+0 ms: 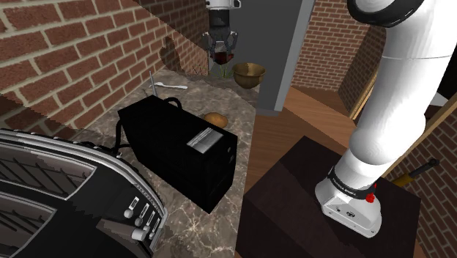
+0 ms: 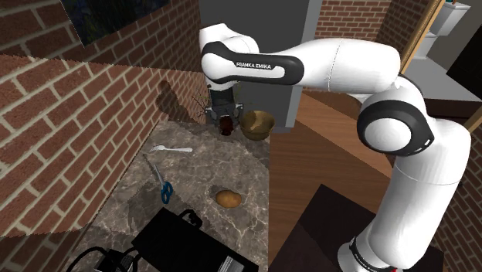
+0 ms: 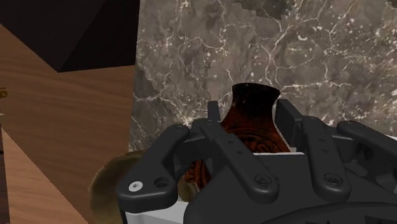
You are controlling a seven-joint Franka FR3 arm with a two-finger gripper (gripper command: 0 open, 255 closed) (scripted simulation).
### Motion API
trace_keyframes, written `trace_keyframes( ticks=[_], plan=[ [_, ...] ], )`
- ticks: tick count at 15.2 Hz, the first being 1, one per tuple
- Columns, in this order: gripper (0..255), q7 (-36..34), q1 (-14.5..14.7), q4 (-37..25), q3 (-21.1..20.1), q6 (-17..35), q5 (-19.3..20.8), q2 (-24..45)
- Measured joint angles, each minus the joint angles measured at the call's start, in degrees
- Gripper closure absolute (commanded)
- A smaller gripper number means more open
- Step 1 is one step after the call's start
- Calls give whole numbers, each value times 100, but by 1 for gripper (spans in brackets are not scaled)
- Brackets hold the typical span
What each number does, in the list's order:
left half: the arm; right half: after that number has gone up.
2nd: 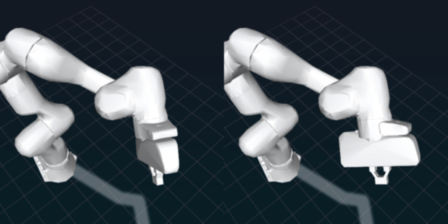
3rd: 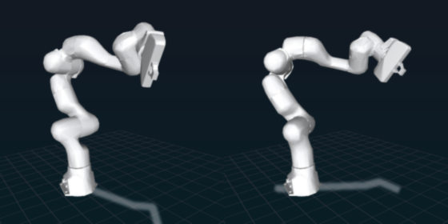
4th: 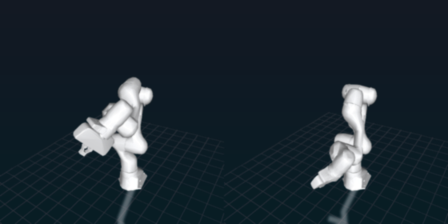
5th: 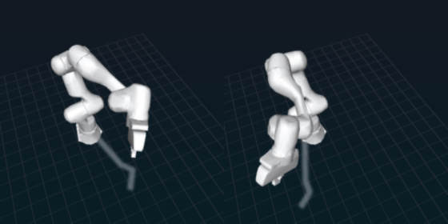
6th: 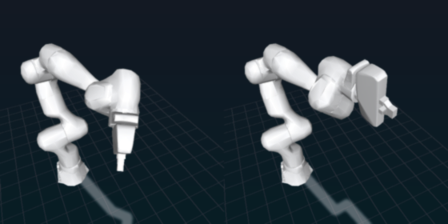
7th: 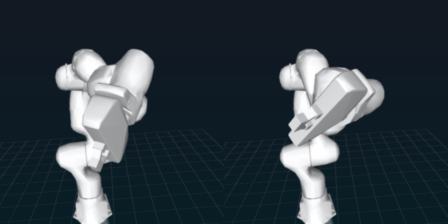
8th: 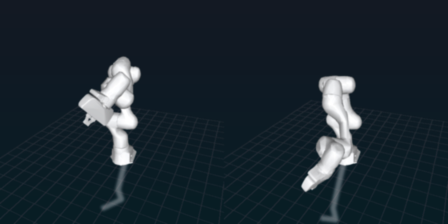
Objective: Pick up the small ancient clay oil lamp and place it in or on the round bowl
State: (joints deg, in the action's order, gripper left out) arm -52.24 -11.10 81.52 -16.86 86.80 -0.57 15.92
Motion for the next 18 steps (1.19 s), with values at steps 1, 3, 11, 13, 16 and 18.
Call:
trace_keyframes(
  ticks=[1,3,11,13,16,18],
  plan=[
    [255,120,-83,65,42,-3,-8,-64],
    [255,368,-236,60,135,-3,15,-49],
    [255,1315,-823,-342,499,-269,134,134],
    [255,1537,-959,-452,580,-324,162,194],
    [255,1778,-1106,-564,671,-303,204,334],
    [255,1806,-1126,-372,679,-139,203,308]
  ],
)
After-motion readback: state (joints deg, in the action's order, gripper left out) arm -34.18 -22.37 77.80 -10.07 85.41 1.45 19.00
